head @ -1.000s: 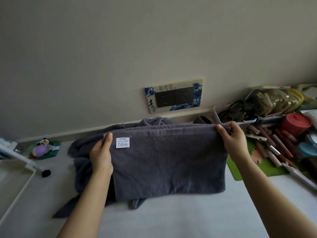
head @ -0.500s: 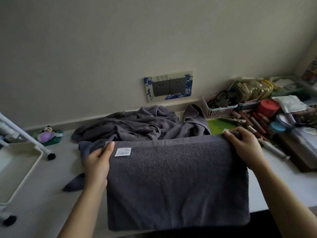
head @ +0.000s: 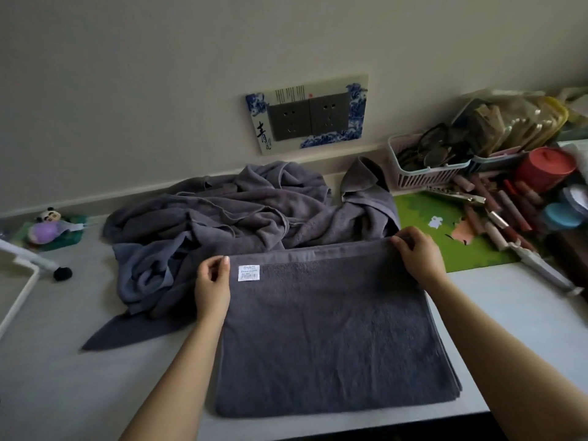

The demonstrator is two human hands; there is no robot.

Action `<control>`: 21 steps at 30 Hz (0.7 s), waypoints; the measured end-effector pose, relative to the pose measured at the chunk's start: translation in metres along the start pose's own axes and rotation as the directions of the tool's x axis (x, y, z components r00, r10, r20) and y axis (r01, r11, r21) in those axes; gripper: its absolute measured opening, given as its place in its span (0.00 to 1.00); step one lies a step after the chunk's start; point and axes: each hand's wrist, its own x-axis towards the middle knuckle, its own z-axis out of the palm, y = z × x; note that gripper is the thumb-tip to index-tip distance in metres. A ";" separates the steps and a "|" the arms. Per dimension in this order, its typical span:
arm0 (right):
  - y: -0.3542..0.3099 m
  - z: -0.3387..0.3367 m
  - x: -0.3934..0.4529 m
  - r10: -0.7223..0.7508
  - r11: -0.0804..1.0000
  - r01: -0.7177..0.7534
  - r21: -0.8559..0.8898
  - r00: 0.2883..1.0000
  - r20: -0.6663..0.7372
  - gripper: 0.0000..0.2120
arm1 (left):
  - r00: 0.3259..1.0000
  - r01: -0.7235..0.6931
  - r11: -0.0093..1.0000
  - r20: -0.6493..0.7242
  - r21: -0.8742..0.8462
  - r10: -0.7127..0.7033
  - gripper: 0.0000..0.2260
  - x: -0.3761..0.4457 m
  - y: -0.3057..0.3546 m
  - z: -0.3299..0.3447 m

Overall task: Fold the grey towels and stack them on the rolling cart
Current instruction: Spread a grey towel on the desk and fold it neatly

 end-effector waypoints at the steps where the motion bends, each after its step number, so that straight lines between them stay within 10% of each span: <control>1: 0.004 0.005 -0.001 -0.001 0.999 0.001 -0.042 1.000 0.002 0.11 | 1.000 0.013 1.000 0.018 -0.008 -0.012 0.12 -0.001 -0.003 0.000; 5: 0.004 0.028 -0.034 -0.150 0.976 0.118 -0.185 0.974 -0.171 0.18 | 0.989 0.002 0.997 0.150 0.075 -0.014 0.21 -0.017 -0.016 -0.009; 9: -0.015 0.066 -0.088 -0.330 0.929 0.352 0.112 0.927 -0.178 0.19 | 0.966 0.033 0.985 0.247 0.167 -0.074 0.28 -0.032 -0.034 -0.021; 13: -0.051 0.100 -0.121 -0.088 0.695 -0.058 0.716 0.982 0.165 0.16 | 0.938 0.017 0.961 0.328 0.278 -0.112 0.17 -0.031 -0.026 -0.032; 21: -0.085 0.126 -0.119 0.051 0.378 -0.330 0.865 0.940 0.336 0.25 | 0.886 0.078 0.997 0.460 -0.021 -0.059 0.15 -0.047 0.029 -0.021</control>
